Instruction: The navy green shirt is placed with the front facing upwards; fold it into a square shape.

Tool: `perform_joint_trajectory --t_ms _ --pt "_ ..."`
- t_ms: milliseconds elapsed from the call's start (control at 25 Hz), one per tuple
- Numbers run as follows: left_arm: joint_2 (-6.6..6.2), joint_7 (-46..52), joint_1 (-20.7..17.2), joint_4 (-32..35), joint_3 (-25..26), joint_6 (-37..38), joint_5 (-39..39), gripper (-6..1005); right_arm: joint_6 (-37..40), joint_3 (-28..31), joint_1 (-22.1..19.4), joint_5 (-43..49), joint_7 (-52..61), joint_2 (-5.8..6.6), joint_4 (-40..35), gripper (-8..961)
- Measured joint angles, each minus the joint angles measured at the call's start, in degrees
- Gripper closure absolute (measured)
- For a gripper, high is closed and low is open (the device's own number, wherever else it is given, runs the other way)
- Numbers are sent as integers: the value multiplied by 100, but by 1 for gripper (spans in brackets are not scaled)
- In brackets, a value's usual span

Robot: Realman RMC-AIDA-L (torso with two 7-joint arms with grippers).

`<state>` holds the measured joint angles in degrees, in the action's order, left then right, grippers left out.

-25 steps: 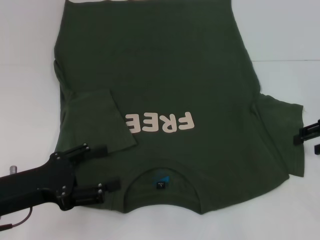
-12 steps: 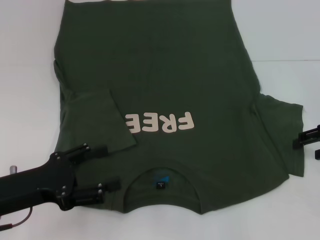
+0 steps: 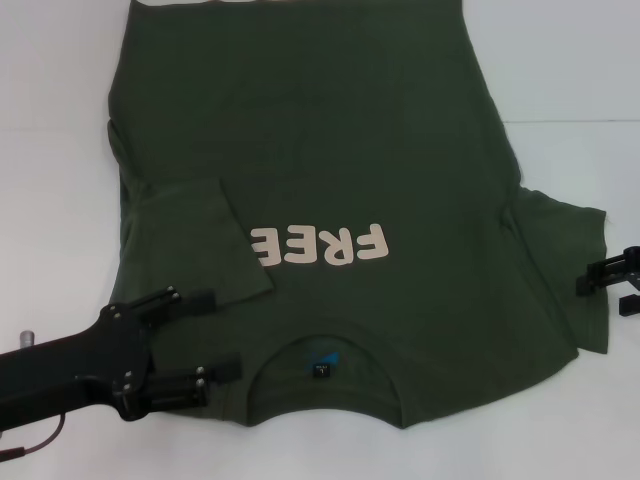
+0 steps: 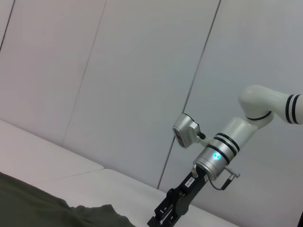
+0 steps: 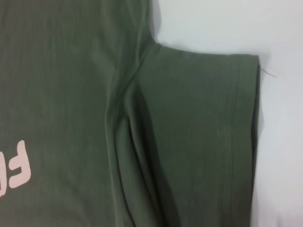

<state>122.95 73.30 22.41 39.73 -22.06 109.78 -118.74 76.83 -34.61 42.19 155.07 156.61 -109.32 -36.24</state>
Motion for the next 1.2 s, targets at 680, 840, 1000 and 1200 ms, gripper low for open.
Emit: perform_joint_trajectory --t_ms 680,840,1000,1200 --pt "1 0 9 0 0 -1 0 77 -169 13 0 -35 -42 -53 126 205" --pt "7 0 9 0 0 -1 0 77 -216 7 0 -38 -43 -84 126 208" --pt "8 0 9 0 0 -1 0 77 -241 7 0 -38 -43 -100 127 212" --pt "9 0 4 0 0 -1 0 77 -269 27 0 -41 -43 -113 133 216"
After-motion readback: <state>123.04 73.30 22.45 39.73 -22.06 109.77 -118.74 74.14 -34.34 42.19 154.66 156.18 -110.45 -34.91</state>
